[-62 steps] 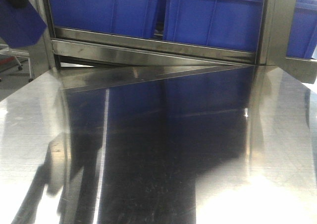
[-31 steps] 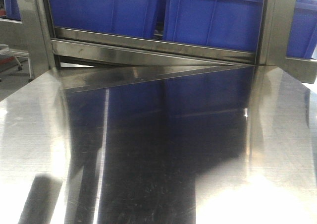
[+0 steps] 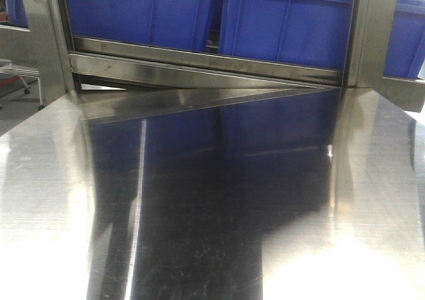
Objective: Pick and sort blue part to right shelf
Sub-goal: 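Turn the base away from the table holding both bottles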
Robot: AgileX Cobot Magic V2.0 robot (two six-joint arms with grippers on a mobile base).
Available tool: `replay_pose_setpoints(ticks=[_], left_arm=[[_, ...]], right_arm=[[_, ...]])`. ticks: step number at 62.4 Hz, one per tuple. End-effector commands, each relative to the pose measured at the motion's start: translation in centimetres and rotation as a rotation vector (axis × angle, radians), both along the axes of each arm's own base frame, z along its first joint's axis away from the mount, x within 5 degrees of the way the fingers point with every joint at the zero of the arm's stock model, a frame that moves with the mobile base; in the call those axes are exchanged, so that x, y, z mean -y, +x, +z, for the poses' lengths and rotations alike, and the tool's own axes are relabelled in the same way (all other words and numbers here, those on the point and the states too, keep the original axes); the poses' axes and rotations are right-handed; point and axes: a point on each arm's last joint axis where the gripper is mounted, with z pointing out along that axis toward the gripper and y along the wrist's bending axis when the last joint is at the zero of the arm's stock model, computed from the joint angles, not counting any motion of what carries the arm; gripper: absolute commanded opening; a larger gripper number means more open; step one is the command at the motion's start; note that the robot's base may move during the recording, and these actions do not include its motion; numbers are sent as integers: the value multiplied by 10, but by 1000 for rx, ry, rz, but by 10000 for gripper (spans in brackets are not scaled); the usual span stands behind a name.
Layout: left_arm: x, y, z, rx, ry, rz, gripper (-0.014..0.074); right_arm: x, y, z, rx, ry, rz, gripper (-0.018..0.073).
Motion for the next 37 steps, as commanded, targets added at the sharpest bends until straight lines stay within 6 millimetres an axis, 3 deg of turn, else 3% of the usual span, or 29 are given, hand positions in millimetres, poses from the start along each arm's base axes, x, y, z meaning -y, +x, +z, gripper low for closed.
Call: replay_pose_setpoints(ticks=[1, 37], left_arm=[[-1, -10, 20, 159, 7, 3, 262], [-2, -16, 19, 178, 32, 6, 262]], right_arm=[[1, -1, 18, 121, 1, -11, 372], [1, -1, 18, 121, 1, -11, 372]])
